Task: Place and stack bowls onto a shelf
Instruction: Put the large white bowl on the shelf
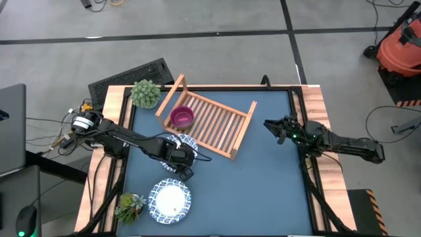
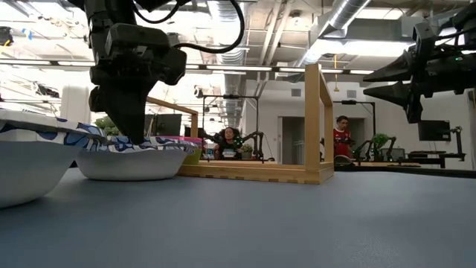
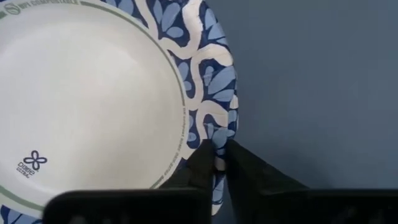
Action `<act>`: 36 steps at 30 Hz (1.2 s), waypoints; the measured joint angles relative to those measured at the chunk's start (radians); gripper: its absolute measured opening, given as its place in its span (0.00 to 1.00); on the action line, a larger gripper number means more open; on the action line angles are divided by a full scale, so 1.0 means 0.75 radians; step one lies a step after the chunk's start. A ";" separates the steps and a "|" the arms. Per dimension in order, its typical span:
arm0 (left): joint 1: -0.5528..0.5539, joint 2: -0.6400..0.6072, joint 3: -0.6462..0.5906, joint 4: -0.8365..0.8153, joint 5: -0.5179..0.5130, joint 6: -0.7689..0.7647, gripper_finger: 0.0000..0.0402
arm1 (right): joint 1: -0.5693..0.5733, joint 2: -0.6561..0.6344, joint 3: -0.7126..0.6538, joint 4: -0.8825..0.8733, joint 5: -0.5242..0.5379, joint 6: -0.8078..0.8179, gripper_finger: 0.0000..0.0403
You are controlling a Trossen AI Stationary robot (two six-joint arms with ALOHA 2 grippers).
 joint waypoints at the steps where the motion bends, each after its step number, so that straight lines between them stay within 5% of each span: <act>1: 0.000 0.000 0.000 0.002 0.009 -0.001 0.02 | 0.000 0.000 0.000 0.000 0.000 0.000 0.42; 23: -0.001 0.000 0.177 -0.161 0.216 -0.038 0.00 | 0.000 0.000 0.000 0.000 0.000 0.001 0.42; 36: 0.013 0.000 0.317 -0.341 0.204 -0.008 0.00 | 0.000 0.000 0.001 0.000 0.000 -0.021 0.42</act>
